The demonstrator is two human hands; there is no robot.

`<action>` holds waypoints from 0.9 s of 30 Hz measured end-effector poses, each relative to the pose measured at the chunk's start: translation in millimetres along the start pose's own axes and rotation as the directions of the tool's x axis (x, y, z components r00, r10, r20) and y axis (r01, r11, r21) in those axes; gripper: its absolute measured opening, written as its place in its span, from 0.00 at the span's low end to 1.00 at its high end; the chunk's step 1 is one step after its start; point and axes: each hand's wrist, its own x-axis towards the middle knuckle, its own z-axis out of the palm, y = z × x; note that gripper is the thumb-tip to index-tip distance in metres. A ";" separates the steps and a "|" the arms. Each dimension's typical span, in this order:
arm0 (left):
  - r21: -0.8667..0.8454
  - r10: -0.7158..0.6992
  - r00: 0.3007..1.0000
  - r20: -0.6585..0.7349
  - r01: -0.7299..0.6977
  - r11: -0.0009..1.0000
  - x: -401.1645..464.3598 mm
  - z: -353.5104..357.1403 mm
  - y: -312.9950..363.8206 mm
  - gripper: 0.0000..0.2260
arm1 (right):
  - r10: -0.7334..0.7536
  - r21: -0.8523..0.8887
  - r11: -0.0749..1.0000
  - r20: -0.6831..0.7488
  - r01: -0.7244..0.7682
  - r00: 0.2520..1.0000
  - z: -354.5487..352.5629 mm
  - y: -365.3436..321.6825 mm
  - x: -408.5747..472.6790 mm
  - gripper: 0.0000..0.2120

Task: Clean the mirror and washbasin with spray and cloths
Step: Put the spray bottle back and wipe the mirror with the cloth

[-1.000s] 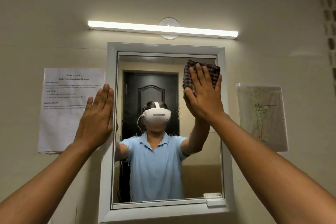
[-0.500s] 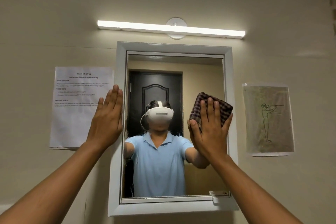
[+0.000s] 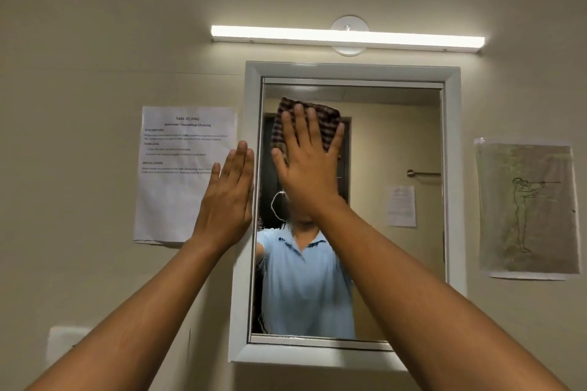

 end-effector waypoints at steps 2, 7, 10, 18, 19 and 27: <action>-0.006 0.001 1.000 -0.001 -0.001 1.000 -3.4 0.1 1.2 0.29 | -0.043 0.018 0.999 0.003 0.043 0.999 4.8 -16.4 -8.7 0.33; -0.032 0.001 1.000 0.009 -0.001 0.999 -16.5 3.5 2.7 0.28 | -0.093 -0.004 0.996 0.003 0.093 0.996 13.7 -30.7 -48.2 0.32; -0.043 -0.002 1.000 0.025 0.003 0.999 -25.0 6.3 3.5 0.28 | -0.113 0.007 0.994 0.019 0.112 0.993 16.4 -31.9 -74.0 0.32; 0.020 -0.012 0.999 0.033 0.012 1.000 -30.7 7.3 6.0 0.29 | -0.285 -0.024 0.957 0.102 0.289 0.953 15.4 5.1 -126.8 0.31; 0.026 -0.017 0.999 0.031 0.016 1.000 -30.6 7.5 5.5 0.29 | -0.286 -0.039 0.956 0.105 0.291 0.953 13.9 12.4 -126.4 0.31; 0.010 -0.021 1.000 0.015 0.021 1.000 -32.4 11.9 4.7 0.30 | -0.087 -0.135 0.986 0.083 0.098 0.993 -13.3 93.2 -95.3 0.32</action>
